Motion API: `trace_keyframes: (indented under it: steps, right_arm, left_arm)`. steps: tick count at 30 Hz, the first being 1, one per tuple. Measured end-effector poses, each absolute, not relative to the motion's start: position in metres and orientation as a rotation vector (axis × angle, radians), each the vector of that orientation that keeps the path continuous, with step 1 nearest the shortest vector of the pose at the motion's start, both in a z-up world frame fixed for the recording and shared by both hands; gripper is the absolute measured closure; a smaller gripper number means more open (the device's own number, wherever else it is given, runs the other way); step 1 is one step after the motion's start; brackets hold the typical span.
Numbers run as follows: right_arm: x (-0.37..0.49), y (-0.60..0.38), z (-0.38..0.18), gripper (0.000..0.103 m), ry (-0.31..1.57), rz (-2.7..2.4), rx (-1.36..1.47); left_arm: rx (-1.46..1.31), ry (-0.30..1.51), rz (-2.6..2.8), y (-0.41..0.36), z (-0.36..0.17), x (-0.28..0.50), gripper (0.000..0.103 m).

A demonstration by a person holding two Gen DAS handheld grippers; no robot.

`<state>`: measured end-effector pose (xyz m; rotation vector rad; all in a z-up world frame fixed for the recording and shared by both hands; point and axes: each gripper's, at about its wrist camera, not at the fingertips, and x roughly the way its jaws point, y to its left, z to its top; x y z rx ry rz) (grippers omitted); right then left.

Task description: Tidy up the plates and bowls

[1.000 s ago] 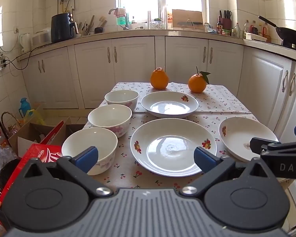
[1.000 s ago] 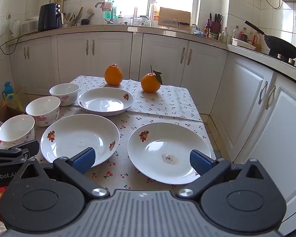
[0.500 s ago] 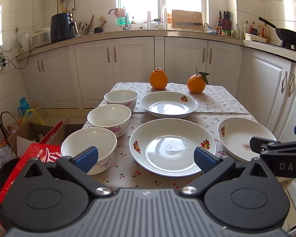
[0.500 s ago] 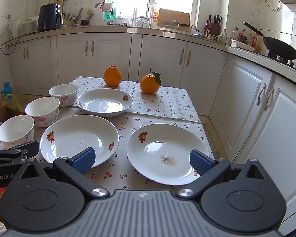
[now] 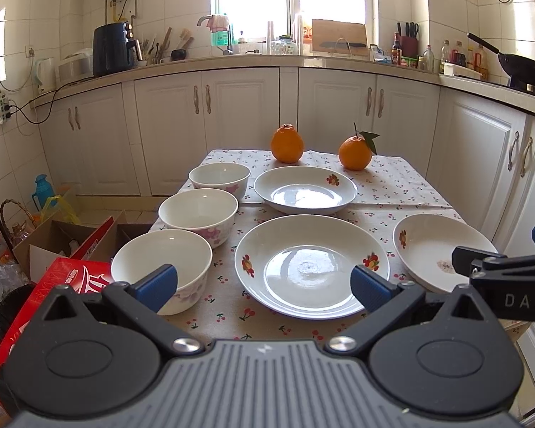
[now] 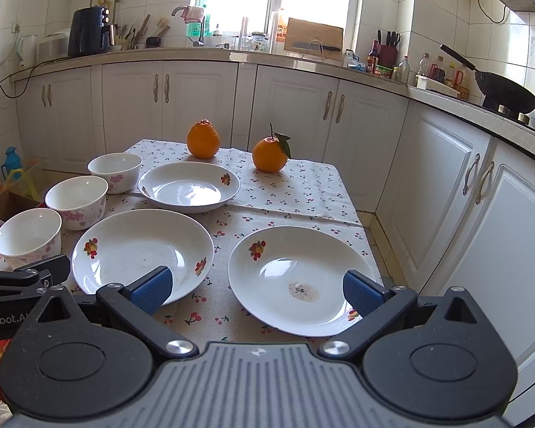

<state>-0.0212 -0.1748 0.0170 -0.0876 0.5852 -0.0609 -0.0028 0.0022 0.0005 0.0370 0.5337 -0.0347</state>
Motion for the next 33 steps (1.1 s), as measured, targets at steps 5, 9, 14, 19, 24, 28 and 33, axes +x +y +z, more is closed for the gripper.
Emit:
trace_keyframes:
  steps: [5, 9, 14, 19, 24, 28, 33]
  right_arm:
    - [-0.0214, -0.1747, 0.0174, 0.0, 0.584, -0.062, -0.09]
    - [-0.0214, -0.1745, 0.0181, 0.0, 0.583, -0.062, -0.091]
    - [-0.0214, -0.1744, 0.0181, 0.0, 0.583, -0.063, -0.092]
    - [-0.0216, -0.1741, 0.0182, 0.0, 0.582, -0.063, -0.093]
    - [-0.022, -0.174, 0.0185, 0.0, 0.581, -0.064, -0.096]
    - [-0.0227, -0.1738, 0.0185, 0.0, 0.579, -0.064, -0.098]
    - [-0.0227, -0.1738, 0.0184, 0.0, 0.579, -0.065, -0.098]
  left_arm:
    - [0.037, 0.534, -0.036, 0.0022, 0.0007, -0.0028, 0.001]
    - [0.035, 0.534, -0.036, 0.0027, 0.0007, -0.003, 0.001]
    - [0.036, 0.534, -0.035, 0.0026, 0.0007, -0.003, 0.001]
    - [0.036, 0.533, -0.034, 0.0029, 0.0009, -0.0037, 0.001]
    - [0.036, 0.533, -0.035, 0.003, 0.001, -0.0037, 0.001]
    - [0.036, 0.533, -0.035, 0.0032, 0.0012, -0.0037, 0.001]
    - [0.037, 0.533, -0.034, 0.003, 0.0011, -0.0038, 0.001]
